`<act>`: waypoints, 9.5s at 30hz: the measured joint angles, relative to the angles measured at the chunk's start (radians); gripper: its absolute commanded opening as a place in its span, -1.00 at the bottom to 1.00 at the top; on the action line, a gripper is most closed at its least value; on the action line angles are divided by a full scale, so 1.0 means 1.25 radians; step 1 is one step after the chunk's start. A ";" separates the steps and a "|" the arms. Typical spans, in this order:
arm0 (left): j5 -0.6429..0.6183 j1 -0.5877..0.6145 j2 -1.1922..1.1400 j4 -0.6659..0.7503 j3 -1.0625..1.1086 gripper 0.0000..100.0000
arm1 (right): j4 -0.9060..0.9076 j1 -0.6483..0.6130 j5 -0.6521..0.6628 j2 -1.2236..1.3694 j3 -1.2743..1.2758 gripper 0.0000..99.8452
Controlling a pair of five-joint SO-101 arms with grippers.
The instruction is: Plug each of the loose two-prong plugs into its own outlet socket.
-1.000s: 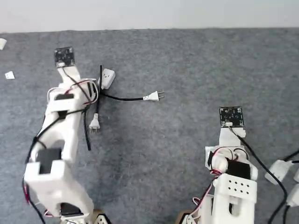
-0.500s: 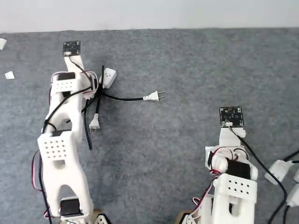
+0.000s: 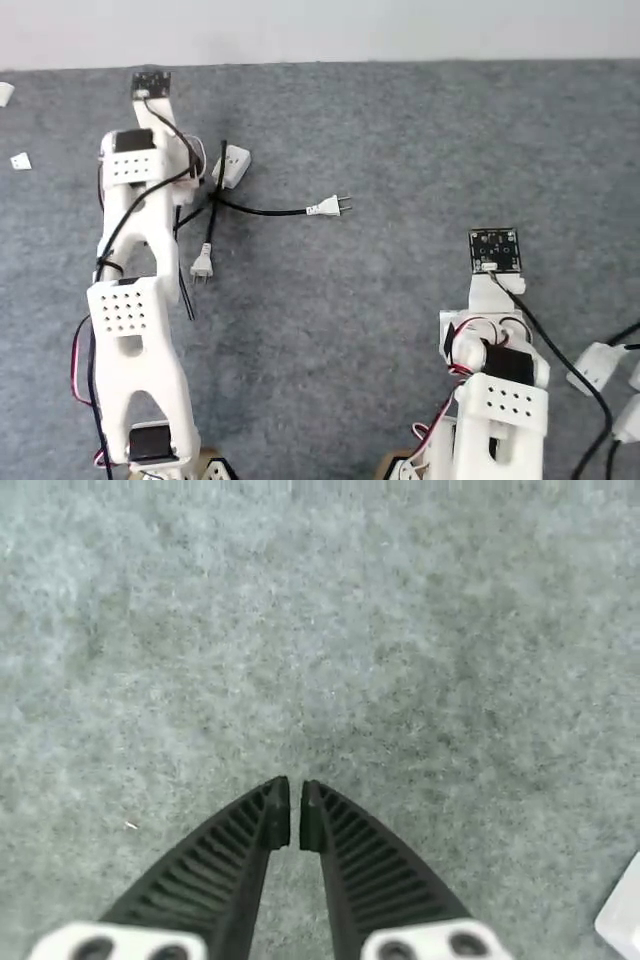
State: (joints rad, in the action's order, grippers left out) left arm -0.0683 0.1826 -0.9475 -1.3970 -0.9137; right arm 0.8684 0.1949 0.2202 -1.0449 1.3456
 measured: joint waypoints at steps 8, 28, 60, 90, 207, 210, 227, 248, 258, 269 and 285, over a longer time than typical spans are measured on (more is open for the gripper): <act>0.000 0.007 0.001 -0.253 -0.248 -0.97 | -0.020 0.000 0.000 -0.001 0.009 -0.95; -0.037 -0.130 0.442 -0.236 0.379 -0.98 | -0.020 0.000 0.000 -0.001 0.009 -0.95; -0.018 -0.301 0.892 0.261 1.340 -0.63 | -0.020 0.000 0.000 -0.001 0.009 -0.95; 0.398 -0.282 1.425 0.182 1.798 -0.97 | -0.020 0.000 0.000 -0.001 0.009 -0.95; -0.325 -0.346 0.795 0.322 1.336 -0.97 | -0.020 0.000 0.000 -0.001 0.009 -0.96; -0.367 -0.377 0.727 0.334 1.295 -0.97 | -0.020 0.000 0.000 -0.001 0.009 -0.96; -0.328 -0.382 0.632 0.277 1.178 -0.36 | -0.020 0.000 0.000 -0.001 0.009 -0.95; -0.281 -0.338 0.988 0.253 1.369 -0.34 | -0.020 0.000 0.000 -0.001 0.009 -0.96; -0.275 -0.041 1.065 0.312 1.417 -0.34 | 0.018 -0.021 0.012 0.029 -0.097 -0.95; -0.222 0.161 1.067 0.497 1.505 -0.34 | 0.194 -0.110 0.362 0.551 -0.633 -0.95; -0.218 0.212 1.067 0.625 1.539 -0.34 | 0.324 -0.319 0.660 1.246 -1.355 -0.73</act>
State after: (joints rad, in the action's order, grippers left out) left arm -0.3414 0.4480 0.3859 -0.6160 1.0104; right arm 1.2735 -0.2041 1.0457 0.5125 -0.3483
